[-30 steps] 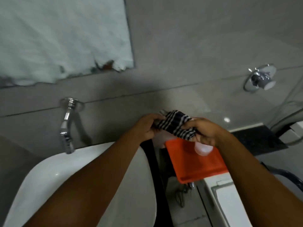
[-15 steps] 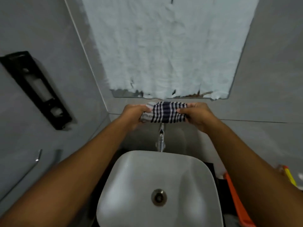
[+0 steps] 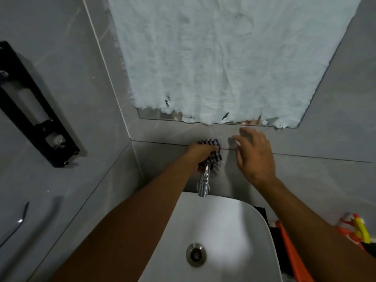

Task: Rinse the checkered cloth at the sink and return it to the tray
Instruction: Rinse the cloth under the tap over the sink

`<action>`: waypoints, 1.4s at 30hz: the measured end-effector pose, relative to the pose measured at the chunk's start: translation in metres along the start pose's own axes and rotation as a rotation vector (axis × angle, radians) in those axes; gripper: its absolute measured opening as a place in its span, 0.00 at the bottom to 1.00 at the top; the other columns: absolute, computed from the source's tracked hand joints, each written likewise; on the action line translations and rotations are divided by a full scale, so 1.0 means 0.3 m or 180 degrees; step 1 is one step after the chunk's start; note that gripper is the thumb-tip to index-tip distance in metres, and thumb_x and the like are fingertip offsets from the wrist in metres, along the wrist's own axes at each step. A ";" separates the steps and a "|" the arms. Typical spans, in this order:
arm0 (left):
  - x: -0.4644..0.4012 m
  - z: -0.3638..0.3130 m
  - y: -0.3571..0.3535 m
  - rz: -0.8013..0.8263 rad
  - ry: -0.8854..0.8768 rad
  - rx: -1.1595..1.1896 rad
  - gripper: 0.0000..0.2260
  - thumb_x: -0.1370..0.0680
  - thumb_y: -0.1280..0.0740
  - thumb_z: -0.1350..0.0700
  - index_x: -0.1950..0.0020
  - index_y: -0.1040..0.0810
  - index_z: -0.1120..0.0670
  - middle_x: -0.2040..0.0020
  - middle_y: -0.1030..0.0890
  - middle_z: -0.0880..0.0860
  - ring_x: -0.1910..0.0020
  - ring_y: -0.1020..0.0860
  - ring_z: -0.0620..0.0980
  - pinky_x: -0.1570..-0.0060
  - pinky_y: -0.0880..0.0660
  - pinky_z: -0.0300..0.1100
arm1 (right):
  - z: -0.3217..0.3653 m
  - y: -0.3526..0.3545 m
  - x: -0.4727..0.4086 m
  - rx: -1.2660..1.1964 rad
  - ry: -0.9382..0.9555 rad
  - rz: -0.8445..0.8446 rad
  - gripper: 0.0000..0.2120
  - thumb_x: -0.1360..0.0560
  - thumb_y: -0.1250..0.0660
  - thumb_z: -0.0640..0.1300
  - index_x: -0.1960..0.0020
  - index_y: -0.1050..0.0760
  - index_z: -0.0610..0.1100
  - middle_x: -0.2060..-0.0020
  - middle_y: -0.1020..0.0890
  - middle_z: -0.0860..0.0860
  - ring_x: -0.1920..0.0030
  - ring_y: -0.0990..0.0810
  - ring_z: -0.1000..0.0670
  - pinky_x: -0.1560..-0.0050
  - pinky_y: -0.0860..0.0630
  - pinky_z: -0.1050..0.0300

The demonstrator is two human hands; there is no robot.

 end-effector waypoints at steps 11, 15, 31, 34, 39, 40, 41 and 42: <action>-0.089 0.006 -0.041 -0.0183 -0.0104 -0.1179 0.16 0.29 0.30 0.55 0.44 0.21 0.61 0.47 0.17 0.61 0.53 0.19 0.61 0.50 0.21 0.56 | -0.170 -0.181 0.074 0.1360 0.1234 0.0076 0.35 0.21 0.40 0.55 0.20 0.49 0.43 0.20 0.49 0.42 0.20 0.55 0.42 0.22 0.57 0.40; -0.079 0.033 -0.057 0.1432 0.0615 0.1071 0.14 0.25 0.34 0.56 0.49 0.17 0.66 0.55 0.14 0.62 0.63 0.16 0.56 0.60 0.17 0.47 | -0.173 -0.198 0.069 0.1366 0.1340 -0.0271 0.35 0.23 0.37 0.56 0.21 0.43 0.43 0.19 0.51 0.43 0.20 0.55 0.43 0.22 0.55 0.40; 0.225 0.226 -0.014 -0.1654 -0.1511 -0.1663 0.22 0.25 0.33 0.43 0.37 0.30 0.53 0.45 0.19 0.48 0.48 0.21 0.44 0.43 0.24 0.39 | -0.175 -0.195 0.064 0.1269 0.1293 -0.0300 0.34 0.23 0.37 0.55 0.22 0.44 0.46 0.23 0.40 0.44 0.19 0.54 0.45 0.22 0.55 0.41; 0.153 0.119 -0.024 -0.1660 -0.1331 -0.2087 0.19 0.23 0.36 0.42 0.42 0.30 0.55 0.51 0.18 0.52 0.53 0.18 0.50 0.48 0.21 0.50 | -0.179 -0.199 0.064 0.1266 0.1303 -0.0297 0.37 0.24 0.37 0.55 0.21 0.47 0.46 0.23 0.40 0.44 0.21 0.50 0.43 0.22 0.54 0.41; -0.072 -0.090 -0.052 -0.0413 -0.0384 -0.2047 0.08 0.22 0.36 0.55 0.53 0.21 0.59 0.50 0.17 0.63 0.49 0.18 0.60 0.49 0.21 0.51 | -0.175 -0.195 0.064 0.1210 0.1311 -0.0319 0.36 0.24 0.36 0.55 0.21 0.46 0.46 0.24 0.40 0.43 0.19 0.55 0.44 0.23 0.53 0.40; -0.082 -0.085 -0.045 -0.0280 -0.0194 -0.1607 0.08 0.22 0.35 0.55 0.55 0.22 0.59 0.51 0.17 0.61 0.50 0.18 0.58 0.49 0.20 0.50 | -0.175 -0.194 0.062 0.1201 0.1303 -0.0327 0.35 0.24 0.36 0.55 0.22 0.45 0.46 0.24 0.39 0.43 0.19 0.55 0.44 0.23 0.52 0.40; -0.085 -0.061 -0.040 -0.0162 -0.0051 -0.1135 0.08 0.22 0.33 0.54 0.57 0.22 0.58 0.53 0.17 0.58 0.54 0.17 0.55 0.53 0.19 0.47 | -0.176 -0.194 0.059 0.1207 0.1280 -0.0316 0.35 0.24 0.36 0.54 0.22 0.45 0.46 0.24 0.39 0.43 0.20 0.55 0.44 0.23 0.52 0.40; -0.080 -0.038 -0.035 -0.0126 -0.0079 -0.0817 0.07 0.23 0.32 0.52 0.56 0.21 0.56 0.54 0.17 0.56 0.58 0.18 0.52 0.58 0.18 0.44 | -0.176 -0.193 0.057 0.1218 0.1265 -0.0295 0.36 0.24 0.36 0.54 0.22 0.45 0.46 0.24 0.39 0.43 0.20 0.55 0.43 0.24 0.51 0.40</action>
Point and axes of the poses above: each hand's wrist, its own x-axis away from the middle knuckle, its own y-axis out of the back of the hand, z = x × y, the point moved 7 cm from there along -x, towards the middle knuckle
